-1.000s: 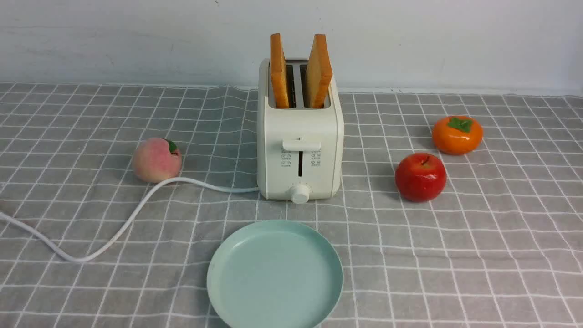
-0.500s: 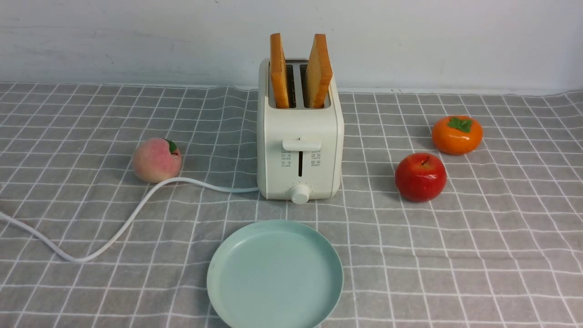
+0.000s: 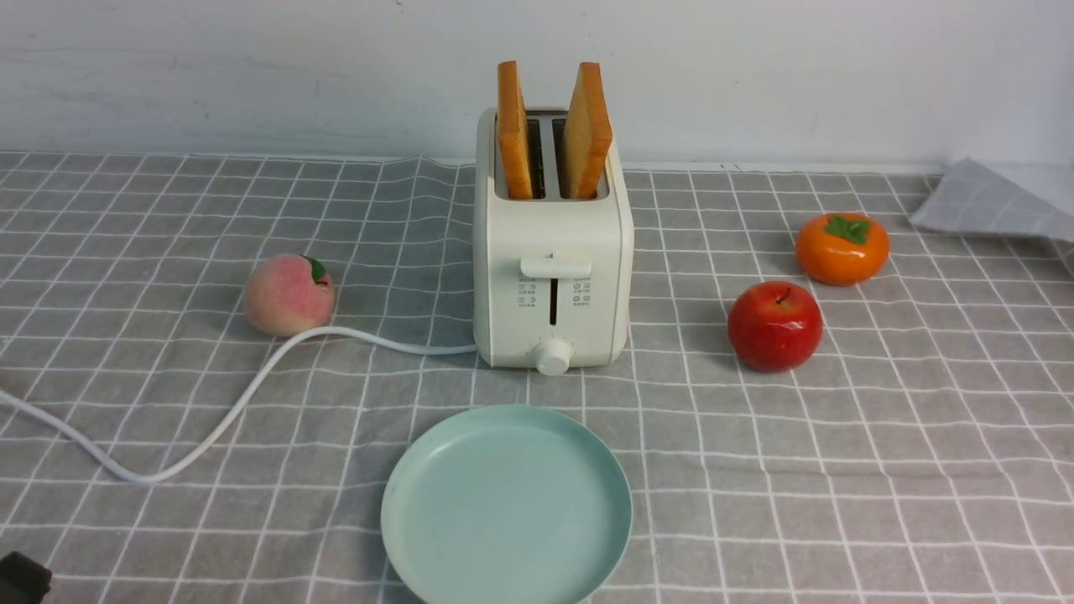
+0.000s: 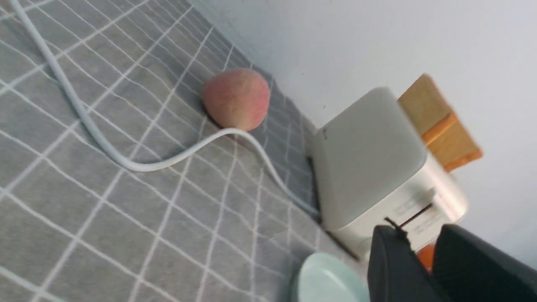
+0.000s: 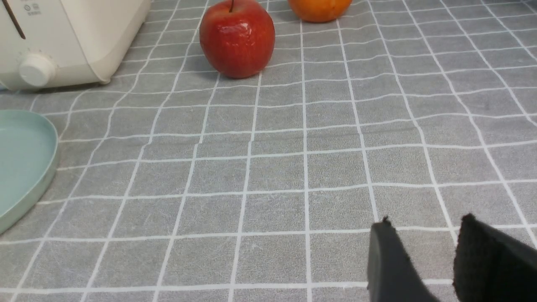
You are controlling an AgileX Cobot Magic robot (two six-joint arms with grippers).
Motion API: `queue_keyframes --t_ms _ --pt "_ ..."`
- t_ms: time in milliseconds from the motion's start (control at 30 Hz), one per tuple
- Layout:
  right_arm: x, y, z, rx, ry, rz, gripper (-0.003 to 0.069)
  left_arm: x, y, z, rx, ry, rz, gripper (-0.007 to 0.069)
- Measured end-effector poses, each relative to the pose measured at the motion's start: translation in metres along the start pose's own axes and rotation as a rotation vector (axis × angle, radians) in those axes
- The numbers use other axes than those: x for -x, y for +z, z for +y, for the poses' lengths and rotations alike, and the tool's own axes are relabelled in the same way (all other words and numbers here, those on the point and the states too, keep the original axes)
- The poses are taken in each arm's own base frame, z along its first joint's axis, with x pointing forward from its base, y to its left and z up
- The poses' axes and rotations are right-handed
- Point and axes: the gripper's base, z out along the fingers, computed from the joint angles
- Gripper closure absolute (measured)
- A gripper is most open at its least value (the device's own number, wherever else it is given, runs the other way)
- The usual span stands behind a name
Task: Take toasted bread from bread machine on grey coffee table place on plate.
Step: 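Reach for a toast slice standing in the toaster with the left gripper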
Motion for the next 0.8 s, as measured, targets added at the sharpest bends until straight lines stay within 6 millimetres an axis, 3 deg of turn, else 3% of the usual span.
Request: queue_keyframes --t_ms 167,233,400,533,700,800 --pt "0.006 0.001 0.004 0.051 0.182 -0.086 0.0419 0.004 0.0 -0.002 -0.029 -0.173 -0.038 0.047" --pt "0.017 -0.001 0.004 0.088 0.399 -0.193 0.0419 0.006 0.0 -0.003 -0.038 -0.234 -0.059 0.048" --pt "0.029 -0.005 -0.001 0.129 0.756 -0.336 0.0419 0.007 0.0 -0.003 -0.044 -0.278 -0.069 0.0623" --pt "0.033 -0.006 -0.005 0.117 0.827 -0.396 0.0419 0.01 -0.001 -0.004 -0.051 -0.285 -0.1 0.0638" --pt "0.037 -0.008 -0.009 0.098 0.882 -0.455 0.0419 0.035 -0.01 -0.037 -0.154 -0.202 -0.183 0.0638" --pt "0.068 -0.025 0.001 0.205 0.893 -0.481 0.0451 0.055 -0.02 -0.072 -0.214 0.029 -0.198 0.0638"
